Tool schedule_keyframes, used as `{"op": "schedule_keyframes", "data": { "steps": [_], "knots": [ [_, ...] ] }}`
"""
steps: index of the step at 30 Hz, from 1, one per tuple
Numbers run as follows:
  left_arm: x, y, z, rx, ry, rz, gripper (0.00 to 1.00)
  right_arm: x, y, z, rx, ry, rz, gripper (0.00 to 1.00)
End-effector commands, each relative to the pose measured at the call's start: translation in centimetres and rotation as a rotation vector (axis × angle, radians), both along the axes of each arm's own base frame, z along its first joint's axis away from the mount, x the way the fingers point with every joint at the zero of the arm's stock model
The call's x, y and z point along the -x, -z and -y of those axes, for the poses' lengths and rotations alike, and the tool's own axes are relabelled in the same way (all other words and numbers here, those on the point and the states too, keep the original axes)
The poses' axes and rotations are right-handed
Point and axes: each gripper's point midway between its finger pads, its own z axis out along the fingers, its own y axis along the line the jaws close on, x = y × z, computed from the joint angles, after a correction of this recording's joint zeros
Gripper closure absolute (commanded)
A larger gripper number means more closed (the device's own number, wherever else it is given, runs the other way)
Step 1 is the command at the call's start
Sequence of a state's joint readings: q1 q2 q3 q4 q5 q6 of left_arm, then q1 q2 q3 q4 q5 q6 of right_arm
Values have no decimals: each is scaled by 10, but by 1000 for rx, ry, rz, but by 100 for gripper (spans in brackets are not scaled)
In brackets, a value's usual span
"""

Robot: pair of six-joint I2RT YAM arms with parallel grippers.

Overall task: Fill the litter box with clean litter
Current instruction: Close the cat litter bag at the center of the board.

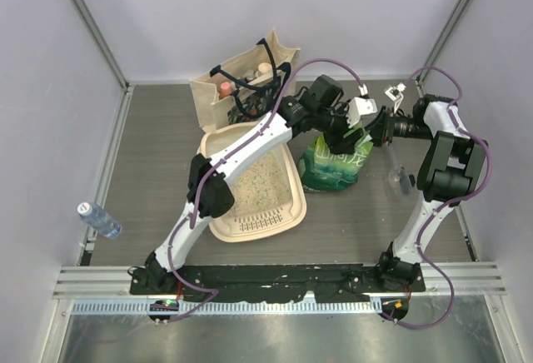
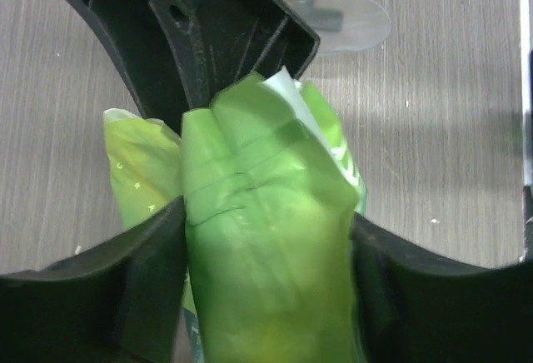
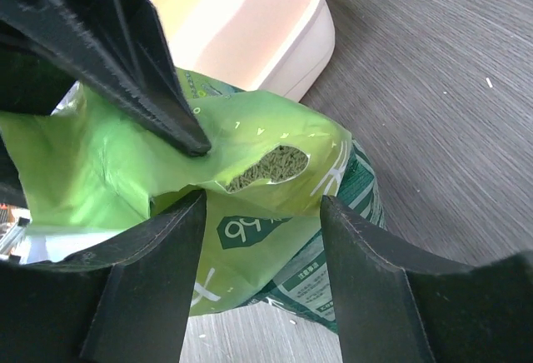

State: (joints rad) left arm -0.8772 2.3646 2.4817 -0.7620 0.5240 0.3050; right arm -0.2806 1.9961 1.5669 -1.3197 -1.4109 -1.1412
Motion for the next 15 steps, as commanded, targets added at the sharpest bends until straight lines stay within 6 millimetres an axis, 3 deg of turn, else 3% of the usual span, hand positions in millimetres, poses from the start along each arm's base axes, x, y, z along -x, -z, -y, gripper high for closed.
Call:
{"op": "schedule_keyframes", "data": {
  "steps": [1, 4, 5, 7, 10, 13, 15],
  "knots": [
    [-8, -42, -10, 43, 1, 155, 44, 32, -32, -13, -48, -7, -104, 37],
    [-14, -30, -18, -14, -20, 193, 67, 32, -35, -14, -61, -3, -110, 37],
    [-20, -28, -23, -35, -38, 212, 79, 32, -35, -15, -64, -5, -111, 38],
    [-22, -28, -26, -52, -45, 217, 82, 34, -37, -17, -64, -8, -106, 37],
    [-20, -37, -30, -33, -48, 196, 80, 35, -40, -18, -62, -10, -99, 37],
    [-10, -60, -30, 37, -10, 167, 77, 35, -41, -18, -54, -14, -98, 37],
    [-4, -78, -33, 87, -7, 137, 46, 36, -38, -18, -46, -18, -105, 37]
  ]
}}
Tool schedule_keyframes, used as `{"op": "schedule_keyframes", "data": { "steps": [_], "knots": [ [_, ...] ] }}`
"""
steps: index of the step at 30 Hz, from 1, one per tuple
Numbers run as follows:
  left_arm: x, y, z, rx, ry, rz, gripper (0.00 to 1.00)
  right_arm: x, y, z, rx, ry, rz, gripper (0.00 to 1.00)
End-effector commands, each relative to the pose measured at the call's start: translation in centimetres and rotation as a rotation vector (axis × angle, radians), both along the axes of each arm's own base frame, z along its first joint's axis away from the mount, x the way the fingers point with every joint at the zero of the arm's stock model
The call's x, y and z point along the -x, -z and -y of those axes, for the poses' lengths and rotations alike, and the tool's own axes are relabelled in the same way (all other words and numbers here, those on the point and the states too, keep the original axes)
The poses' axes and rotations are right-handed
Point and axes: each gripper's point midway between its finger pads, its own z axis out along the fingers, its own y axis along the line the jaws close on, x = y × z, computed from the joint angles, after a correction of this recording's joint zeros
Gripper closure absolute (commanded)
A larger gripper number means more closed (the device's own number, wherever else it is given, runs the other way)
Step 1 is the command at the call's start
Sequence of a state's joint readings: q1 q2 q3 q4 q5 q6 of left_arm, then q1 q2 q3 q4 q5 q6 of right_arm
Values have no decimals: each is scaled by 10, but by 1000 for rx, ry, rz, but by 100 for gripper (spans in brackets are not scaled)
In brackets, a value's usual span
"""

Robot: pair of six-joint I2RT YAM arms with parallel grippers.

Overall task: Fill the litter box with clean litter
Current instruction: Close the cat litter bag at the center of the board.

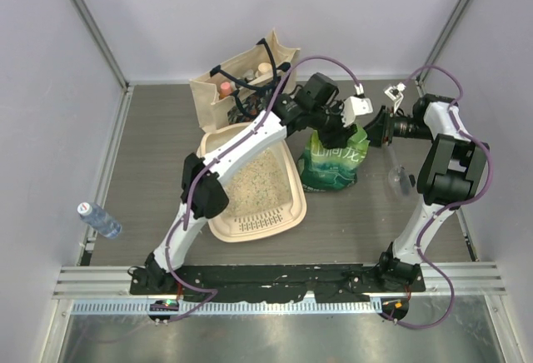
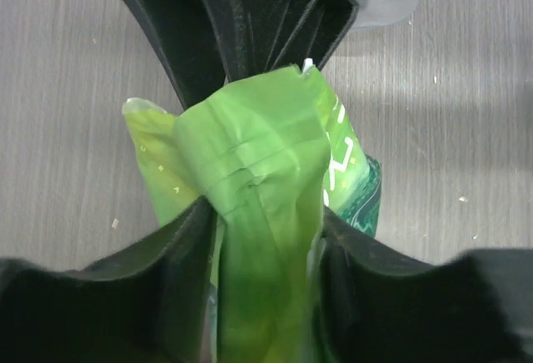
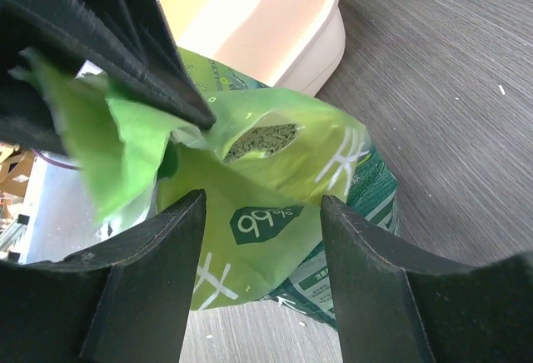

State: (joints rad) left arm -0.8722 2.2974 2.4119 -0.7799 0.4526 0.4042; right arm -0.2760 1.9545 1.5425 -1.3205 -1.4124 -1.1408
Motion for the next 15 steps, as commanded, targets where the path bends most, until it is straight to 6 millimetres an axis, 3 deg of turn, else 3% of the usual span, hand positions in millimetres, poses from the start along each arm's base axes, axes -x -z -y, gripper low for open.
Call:
{"op": "schedule_keyframes", "data": {
  "steps": [1, 3, 4, 8, 9, 10, 11, 12, 14, 15],
  "knots": [
    [8, -78, -14, 161, 18, 13, 21, 29, -29, -15, -47, -15, -126, 37],
    [12, -91, -23, 183, 3, 4, 3, 28, -25, -14, -48, -15, -140, 38],
    [8, -93, -28, 181, -33, 0, 0, 28, -25, -14, -50, -15, -143, 38],
    [4, -83, -61, 167, -123, -135, 0, 25, -25, -15, -81, -7, -161, 37],
    [-5, -62, -71, 152, -152, -179, 0, 24, -27, -16, -102, -1, -168, 38],
    [-1, -71, -77, 195, -171, -221, 1, 24, -28, -17, -116, 3, -183, 37],
    [-12, -80, -75, 275, -167, -208, 1, 23, -28, -17, -125, 5, -190, 38],
    [-8, -54, -77, 264, -176, -266, 1, 23, -28, -17, -136, 9, -196, 37],
    [-4, -57, -70, 324, -137, -260, 2, 21, -29, -18, -156, 13, -209, 37],
    [-1, -44, -69, 320, -153, -310, 2, 21, -29, -18, -161, 14, -217, 37]
  ]
}}
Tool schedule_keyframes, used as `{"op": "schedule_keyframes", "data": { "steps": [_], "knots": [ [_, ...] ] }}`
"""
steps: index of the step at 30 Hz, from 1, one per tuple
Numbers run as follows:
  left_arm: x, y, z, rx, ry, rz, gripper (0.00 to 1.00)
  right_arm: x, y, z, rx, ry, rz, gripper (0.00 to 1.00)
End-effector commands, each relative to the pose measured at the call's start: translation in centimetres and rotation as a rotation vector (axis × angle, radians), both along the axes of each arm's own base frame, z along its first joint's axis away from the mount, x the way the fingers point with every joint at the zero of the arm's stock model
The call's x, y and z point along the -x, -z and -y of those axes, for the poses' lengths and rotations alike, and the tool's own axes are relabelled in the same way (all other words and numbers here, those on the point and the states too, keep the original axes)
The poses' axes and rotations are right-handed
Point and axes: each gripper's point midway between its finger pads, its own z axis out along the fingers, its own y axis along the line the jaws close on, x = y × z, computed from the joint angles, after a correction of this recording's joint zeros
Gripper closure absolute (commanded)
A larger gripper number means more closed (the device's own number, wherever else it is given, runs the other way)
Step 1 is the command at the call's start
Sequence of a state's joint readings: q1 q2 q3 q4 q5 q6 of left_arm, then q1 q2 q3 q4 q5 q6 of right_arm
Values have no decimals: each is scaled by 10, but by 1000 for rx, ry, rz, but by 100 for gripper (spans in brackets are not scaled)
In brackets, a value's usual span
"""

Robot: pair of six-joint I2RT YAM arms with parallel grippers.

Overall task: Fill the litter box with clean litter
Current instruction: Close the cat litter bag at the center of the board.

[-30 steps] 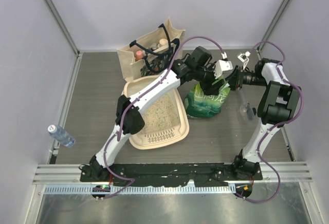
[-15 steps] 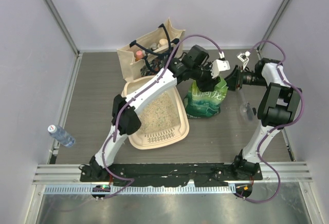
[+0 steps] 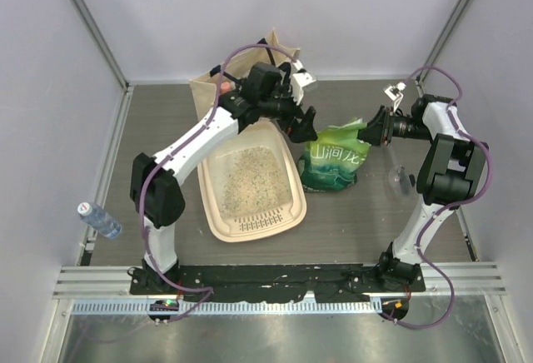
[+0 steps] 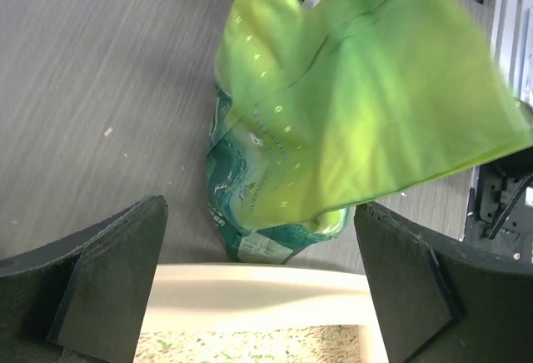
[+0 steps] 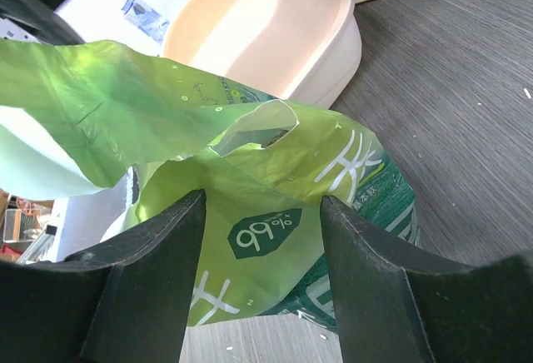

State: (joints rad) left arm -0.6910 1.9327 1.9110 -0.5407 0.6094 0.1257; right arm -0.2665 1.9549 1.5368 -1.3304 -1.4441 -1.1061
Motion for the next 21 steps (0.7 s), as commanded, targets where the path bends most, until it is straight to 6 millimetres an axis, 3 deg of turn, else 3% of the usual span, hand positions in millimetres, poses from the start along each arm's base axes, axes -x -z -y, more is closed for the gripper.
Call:
{"op": "schedule_keyframes", "data": {
  "steps": [1, 9, 11, 13, 15, 17, 18, 19, 21],
  "knots": [
    [7, 0, 23, 164, 28, -79, 2, 18, -24, -12, -119, 13, -181, 37],
    [11, 5, 52, 271, 75, -166, 8, 24, -7, -12, -108, 8, -249, 39],
    [18, 0, 56, 299, 120, -162, 0, 25, -3, -10, -110, 13, -261, 40],
    [22, -6, 58, 310, 123, -153, 0, 24, -2, -7, -110, 22, -262, 40],
    [18, 2, 59, 289, 91, -129, 0, 23, -1, -6, -101, 19, -254, 41],
    [8, 15, 58, 238, 35, -100, 8, 21, 0, -5, -100, 19, -256, 40],
    [4, 21, 57, 212, 22, -86, 19, 20, 0, -5, -98, 18, -256, 40],
    [-1, 28, 55, 184, 16, -53, 24, 20, 0, -5, -92, 17, -255, 41],
    [-2, 26, 50, 164, 28, -46, 36, 21, 0, -4, -74, 14, -245, 41]
  ]
}}
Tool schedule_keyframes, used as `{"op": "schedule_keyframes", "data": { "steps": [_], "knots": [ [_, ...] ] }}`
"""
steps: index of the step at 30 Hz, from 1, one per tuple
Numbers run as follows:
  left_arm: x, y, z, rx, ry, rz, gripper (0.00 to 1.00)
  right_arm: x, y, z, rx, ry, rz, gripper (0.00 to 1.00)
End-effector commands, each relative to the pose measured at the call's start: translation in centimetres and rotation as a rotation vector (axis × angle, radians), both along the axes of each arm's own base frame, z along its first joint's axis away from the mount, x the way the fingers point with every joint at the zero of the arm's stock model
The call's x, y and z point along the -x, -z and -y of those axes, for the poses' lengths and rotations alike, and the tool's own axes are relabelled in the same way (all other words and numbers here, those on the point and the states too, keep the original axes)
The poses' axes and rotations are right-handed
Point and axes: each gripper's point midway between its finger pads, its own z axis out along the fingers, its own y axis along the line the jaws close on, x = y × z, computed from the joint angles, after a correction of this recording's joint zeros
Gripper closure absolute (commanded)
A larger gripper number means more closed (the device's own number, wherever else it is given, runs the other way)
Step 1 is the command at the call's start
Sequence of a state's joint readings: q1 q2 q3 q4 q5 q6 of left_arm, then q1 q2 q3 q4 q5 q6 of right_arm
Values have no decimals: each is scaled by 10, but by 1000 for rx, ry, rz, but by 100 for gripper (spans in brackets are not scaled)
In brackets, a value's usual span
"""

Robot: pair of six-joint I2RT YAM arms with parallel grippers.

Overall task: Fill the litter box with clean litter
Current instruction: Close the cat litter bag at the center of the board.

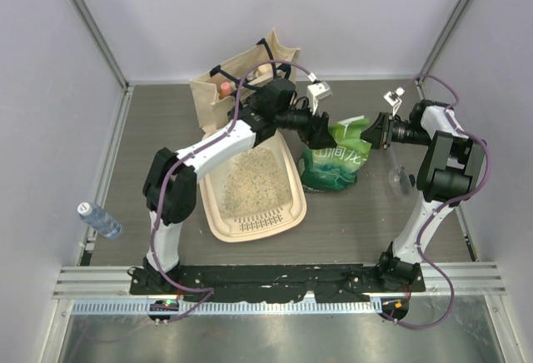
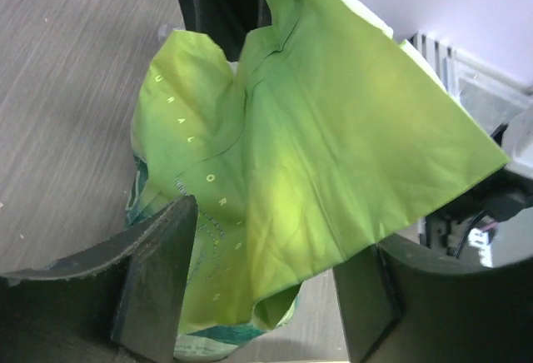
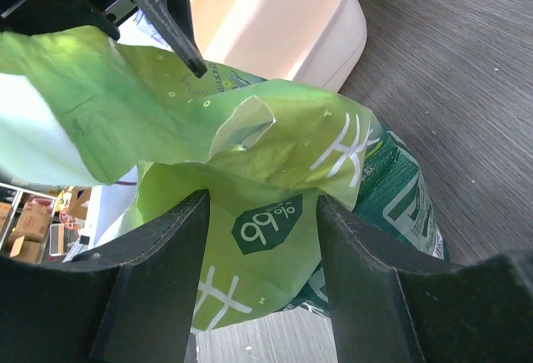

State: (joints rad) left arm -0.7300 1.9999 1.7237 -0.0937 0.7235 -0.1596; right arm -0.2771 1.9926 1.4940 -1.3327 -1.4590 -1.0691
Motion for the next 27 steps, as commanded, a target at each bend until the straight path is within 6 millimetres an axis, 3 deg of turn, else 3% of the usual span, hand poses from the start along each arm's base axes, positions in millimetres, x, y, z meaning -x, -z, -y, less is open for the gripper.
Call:
{"op": "schedule_keyframes", "data": {
  "steps": [1, 6, 8, 11, 12, 14, 15, 17, 21, 24, 27],
  "knots": [
    [-8, 0, -5, -51, 12, 112, 42, 16, -16, -4, -15, -11, -127, 40],
    [9, -9, -13, -67, 96, 112, 77, 15, -19, -3, 0, -13, -107, 40],
    [11, -18, -17, -62, 94, 118, 80, 14, -21, -2, 23, -19, -90, 40],
    [-4, -37, -26, -60, -7, 166, 69, 13, -21, 0, 54, -27, -60, 39],
    [-8, -41, -29, -53, -23, 179, 59, 13, -21, 0, 52, -27, -61, 39],
    [-8, -42, -34, -49, -11, 198, 30, 12, -21, -1, 37, -22, -70, 39],
    [-5, -41, -36, -61, 28, 246, 1, 12, -22, -1, 30, -20, -74, 40],
    [5, -31, -39, -81, 60, 226, 0, 11, -22, -1, 17, -16, -78, 39],
    [2, -15, -42, -114, 20, 318, 0, 9, -24, -2, 5, -12, -86, 40],
    [-2, -7, -32, -89, 8, 388, 0, 9, -26, -2, -3, -9, -86, 39],
    [1, -8, -19, -60, 49, 376, 13, 8, -25, -2, -2, -9, -89, 40]
  ]
}}
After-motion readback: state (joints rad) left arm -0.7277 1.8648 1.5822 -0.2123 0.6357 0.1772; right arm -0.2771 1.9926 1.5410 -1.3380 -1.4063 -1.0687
